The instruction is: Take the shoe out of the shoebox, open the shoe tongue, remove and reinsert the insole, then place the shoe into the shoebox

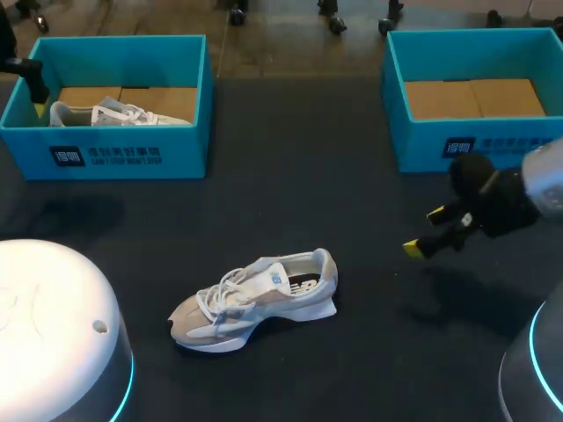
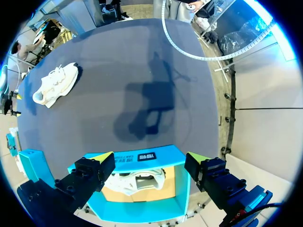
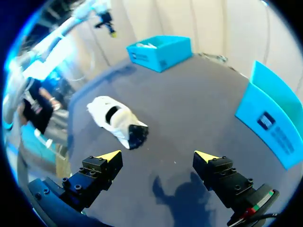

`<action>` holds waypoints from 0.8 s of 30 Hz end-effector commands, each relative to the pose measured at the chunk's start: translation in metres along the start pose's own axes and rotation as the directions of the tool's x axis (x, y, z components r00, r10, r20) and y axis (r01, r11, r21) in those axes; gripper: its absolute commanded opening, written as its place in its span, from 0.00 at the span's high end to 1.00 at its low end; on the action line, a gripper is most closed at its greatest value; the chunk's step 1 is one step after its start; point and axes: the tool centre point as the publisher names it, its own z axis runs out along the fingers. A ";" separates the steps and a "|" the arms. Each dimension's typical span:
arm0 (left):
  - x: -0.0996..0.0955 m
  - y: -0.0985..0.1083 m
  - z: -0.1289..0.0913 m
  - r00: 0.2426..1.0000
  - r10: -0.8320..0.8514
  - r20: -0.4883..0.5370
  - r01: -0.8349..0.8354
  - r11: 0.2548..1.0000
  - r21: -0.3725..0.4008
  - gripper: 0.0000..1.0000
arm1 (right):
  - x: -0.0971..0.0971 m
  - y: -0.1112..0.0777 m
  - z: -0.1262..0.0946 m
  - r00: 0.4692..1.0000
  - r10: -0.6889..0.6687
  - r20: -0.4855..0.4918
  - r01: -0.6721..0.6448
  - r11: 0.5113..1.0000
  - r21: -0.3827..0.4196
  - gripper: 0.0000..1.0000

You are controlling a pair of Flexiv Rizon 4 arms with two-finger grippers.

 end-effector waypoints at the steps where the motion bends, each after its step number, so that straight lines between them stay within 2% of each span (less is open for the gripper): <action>1: 0.000 -0.001 0.000 1.000 0.001 -0.002 -0.001 1.000 -0.003 0.00 | 0.001 -0.005 -0.002 0.643 -0.439 -0.628 0.327 0.898 -0.294 0.00; 8: 0.000 -0.001 0.000 1.000 0.001 -0.002 -0.001 1.000 -0.003 0.00 | 0.001 -0.005 -0.002 0.643 -0.439 -0.628 0.327 0.898 -0.294 0.00; 10: 0.000 -0.001 0.000 1.000 0.001 -0.002 -0.001 1.000 -0.003 0.00 | 0.001 -0.001 0.002 0.605 -0.500 -0.620 0.400 0.864 -0.307 0.00; 13: 0.000 -0.001 0.000 1.000 0.001 -0.002 -0.001 1.000 -0.003 0.00 | -0.003 0.000 0.006 0.527 -0.626 -0.575 0.523 0.772 -0.361 0.00; 15: 0.000 -0.001 0.000 1.000 0.001 -0.002 -0.001 1.000 -0.003 0.00 | -0.005 -0.001 0.010 0.506 -0.673 -0.539 0.579 0.729 -0.366 0.00; 16: 0.000 -0.001 0.000 1.000 0.001 -0.002 -0.001 1.000 -0.003 0.00 | -0.005 -0.003 0.013 0.483 -0.723 -0.495 0.652 0.674 -0.348 0.00; 17: 0.000 -0.001 0.000 1.000 0.001 -0.002 -0.001 1.000 -0.003 0.00 | -0.004 -0.004 0.016 0.443 -0.755 -0.482 0.669 0.637 -0.383 0.00; 18: 0.000 -0.001 0.000 1.000 0.001 -0.002 -0.001 1.000 -0.003 0.00 | -0.006 -0.007 0.018 0.440 -0.775 -0.454 0.682 0.617 -0.393 0.00; 24: 0.000 -0.001 0.000 1.000 0.001 -0.002 -0.001 1.000 -0.003 0.00 | -0.006 -0.007 0.018 0.440 -0.775 -0.454 0.682 0.617 -0.393 0.00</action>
